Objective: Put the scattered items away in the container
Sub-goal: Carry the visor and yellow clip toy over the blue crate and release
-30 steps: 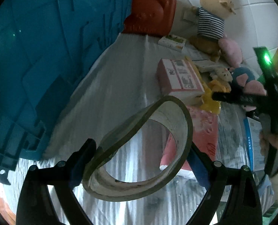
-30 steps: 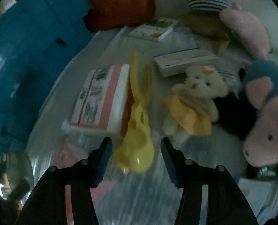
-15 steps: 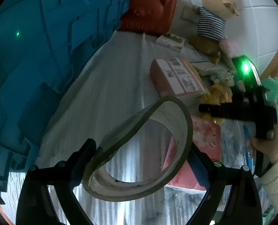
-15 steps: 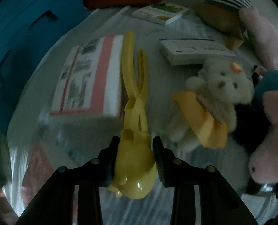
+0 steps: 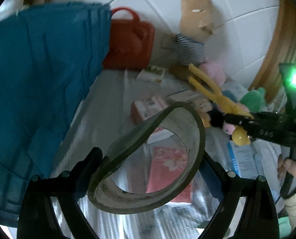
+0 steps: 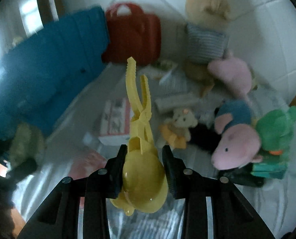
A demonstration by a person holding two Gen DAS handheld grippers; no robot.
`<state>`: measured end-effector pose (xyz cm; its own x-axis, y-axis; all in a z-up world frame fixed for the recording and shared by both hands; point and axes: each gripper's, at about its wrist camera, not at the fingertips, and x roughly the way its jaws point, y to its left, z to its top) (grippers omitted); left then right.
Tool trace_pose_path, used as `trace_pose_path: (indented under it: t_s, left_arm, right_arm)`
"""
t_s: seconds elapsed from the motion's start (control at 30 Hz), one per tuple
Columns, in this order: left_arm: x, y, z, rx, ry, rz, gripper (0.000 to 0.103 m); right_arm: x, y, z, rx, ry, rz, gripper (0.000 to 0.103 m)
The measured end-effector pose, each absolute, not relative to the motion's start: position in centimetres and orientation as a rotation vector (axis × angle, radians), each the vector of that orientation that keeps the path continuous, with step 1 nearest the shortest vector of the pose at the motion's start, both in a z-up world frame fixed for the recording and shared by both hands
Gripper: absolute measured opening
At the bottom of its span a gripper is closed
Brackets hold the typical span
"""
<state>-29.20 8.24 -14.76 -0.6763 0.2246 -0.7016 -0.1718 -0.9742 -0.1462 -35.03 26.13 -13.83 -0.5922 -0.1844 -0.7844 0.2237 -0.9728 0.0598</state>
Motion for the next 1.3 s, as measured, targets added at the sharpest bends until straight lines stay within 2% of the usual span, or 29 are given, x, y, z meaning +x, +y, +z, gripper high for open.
trace_pose_path:
  t_s: [0.1,0.7,0.97,1.3]
  left_arm:
    - [-28.1,8.2,-12.7,-1.078,-0.071,2.712,0.095]
    - [-18.7,3.6,-1.1,-0.782,-0.034,3.079,0.095]
    - [-15.4,-3.8,4.7,-0.621,0.029,3.297,0.095]
    - [-18.3,-18.5,5.7,-0.664,0.019,3.388,0.095]
  right_arm:
    - [-32.7,25.3,-10.5,1.182,0.057,-2.657,0.034]
    - [-26.8,16.0,0.4,0.74,0.101,-2.473,0.034]
    - [-26.1,6.7,4.6,0.604,0.096,-2.329,0.034]
    - [-28.7,-6.4,5.4,0.582,0.086,-2.294,0.034]
